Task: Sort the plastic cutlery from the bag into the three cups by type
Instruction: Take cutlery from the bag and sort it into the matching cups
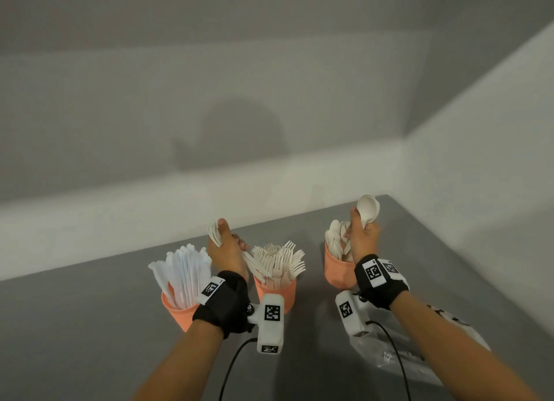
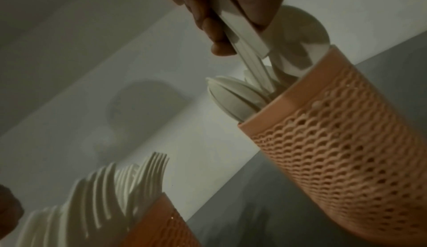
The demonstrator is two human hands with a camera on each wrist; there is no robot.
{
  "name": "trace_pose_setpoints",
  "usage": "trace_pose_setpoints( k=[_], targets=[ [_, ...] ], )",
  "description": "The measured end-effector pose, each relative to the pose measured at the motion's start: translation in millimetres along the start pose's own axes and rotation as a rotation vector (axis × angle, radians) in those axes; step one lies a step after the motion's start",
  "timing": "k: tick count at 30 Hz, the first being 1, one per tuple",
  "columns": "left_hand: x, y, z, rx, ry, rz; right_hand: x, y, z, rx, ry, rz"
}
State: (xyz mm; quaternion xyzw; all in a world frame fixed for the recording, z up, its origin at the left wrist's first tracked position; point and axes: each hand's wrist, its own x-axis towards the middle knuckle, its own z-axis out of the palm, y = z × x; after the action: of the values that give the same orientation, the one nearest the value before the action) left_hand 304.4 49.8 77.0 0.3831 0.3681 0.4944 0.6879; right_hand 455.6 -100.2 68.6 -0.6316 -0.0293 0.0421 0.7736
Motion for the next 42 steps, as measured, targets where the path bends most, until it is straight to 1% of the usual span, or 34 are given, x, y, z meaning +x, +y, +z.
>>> trace_pose_setpoints(
  k=[3, 7, 12, 14, 16, 18, 22, 24, 27, 28, 31, 34, 36, 39, 42],
  targets=[
    [-1.9, -4.0, -1.1, 0.034, -0.021, 0.034, 1.4, 7.9, 2.9, -0.001, 0.012, -0.009],
    [-5.1, -12.0, -3.4, 0.129, -0.057, 0.076, 1.8, 25.5, 4.1, -0.069, 0.016, -0.029],
    [-14.6, -17.4, -3.4, 0.121, -0.081, 0.094, -1.1, 30.2, 0.7, -0.201, -0.036, -0.219],
    [-18.7, -18.5, -1.3, 0.148, -0.096, 0.126, 0.9, 31.9, -2.0, -0.265, -0.093, -0.262],
    [-23.5, -19.0, 1.3, 0.183, -0.111, 0.162, 0.8, 30.0, -5.4, -0.321, -0.137, -0.275],
    [-27.8, -20.8, 5.2, 0.198, -0.125, 0.186, 0.4, 24.4, -8.2, -0.328, -0.138, -0.279],
    [-33.6, -26.4, 12.2, 0.214, -0.148, 0.213, -1.3, 14.5, -13.2, -0.326, -0.135, -0.334],
    [-35.6, -28.6, 15.1, 0.226, -0.144, 0.237, -1.4, 13.0, -15.7, -0.37, -0.136, -0.366],
    [-37.8, -32.2, 15.2, 0.261, -0.145, 0.277, 2.0, 14.4, -17.6, -0.463, -0.098, -0.446],
    [-38.0, -32.7, 14.2, 0.266, -0.151, 0.289, 3.3, 15.9, -18.0, -0.468, -0.084, -0.447],
    [-36.0, -31.5, 11.4, 0.249, -0.145, 0.294, 4.4, 11.5, -19.9, -0.421, -0.055, -0.381],
    [-30.4, -29.2, 6.4, 0.193, -0.052, 0.249, 3.8, 8.3, -20.9, -0.396, -0.063, -0.353],
    [-28.0, -30.6, 2.2, 0.184, -0.004, 0.244, 3.6, 8.4, -21.3, -0.387, -0.06, -0.359],
    [-29.8, -41.2, -3.8, 0.239, 0.025, 0.245, 2.7, 8.9, -21.1, -0.406, -0.075, -0.353],
    [-33.2, -52.8, -10.0, 0.373, -0.016, 0.279, 2.9, 8.7, -21.1, -0.488, -0.102, -0.341]
  ],
)
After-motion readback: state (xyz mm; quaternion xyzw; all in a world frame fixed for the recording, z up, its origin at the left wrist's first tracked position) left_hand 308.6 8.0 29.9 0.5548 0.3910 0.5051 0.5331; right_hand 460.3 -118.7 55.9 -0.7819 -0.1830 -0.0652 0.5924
